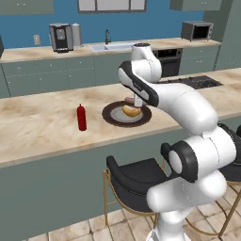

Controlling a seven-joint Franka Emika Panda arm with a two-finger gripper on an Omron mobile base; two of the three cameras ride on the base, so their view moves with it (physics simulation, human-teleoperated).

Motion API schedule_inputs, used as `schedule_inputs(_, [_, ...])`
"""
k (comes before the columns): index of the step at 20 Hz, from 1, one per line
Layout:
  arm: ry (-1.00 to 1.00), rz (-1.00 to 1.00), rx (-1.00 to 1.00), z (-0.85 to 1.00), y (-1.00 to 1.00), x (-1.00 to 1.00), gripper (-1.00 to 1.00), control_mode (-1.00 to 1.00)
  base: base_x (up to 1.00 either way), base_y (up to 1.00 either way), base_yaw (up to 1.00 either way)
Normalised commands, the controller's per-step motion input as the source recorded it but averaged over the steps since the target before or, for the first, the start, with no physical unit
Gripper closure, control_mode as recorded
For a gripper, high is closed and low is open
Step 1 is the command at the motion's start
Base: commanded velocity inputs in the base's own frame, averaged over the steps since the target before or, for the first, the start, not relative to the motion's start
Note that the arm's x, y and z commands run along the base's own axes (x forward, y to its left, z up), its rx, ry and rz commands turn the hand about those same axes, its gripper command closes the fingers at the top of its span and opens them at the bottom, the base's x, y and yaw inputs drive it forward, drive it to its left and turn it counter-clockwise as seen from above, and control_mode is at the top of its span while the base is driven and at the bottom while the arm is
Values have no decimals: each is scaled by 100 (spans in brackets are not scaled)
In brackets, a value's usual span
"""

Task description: Move the hot dog bun to the plate on the dining table and place the condiment next to that plate. Then navigate to the fridge and take the sausage and place it on the plate as well.

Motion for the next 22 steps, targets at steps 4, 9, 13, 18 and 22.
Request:
schedule_inputs(4, [0,11,0,-46,0,66,100,-100,0,0,0])
schedule_inputs(9, [0,8,0,-55,6,52,100,-100,0,0,0])
schedule_inputs(13, [-2,8,-1,-35,3,33,100,-100,0,0,0])
schedule_inputs(18, [-4,6,0,-17,0,8,100,-100,0,0,0])
schedule_inputs(22, [-4,6,0,-22,0,7,100,-100,0,0,0])
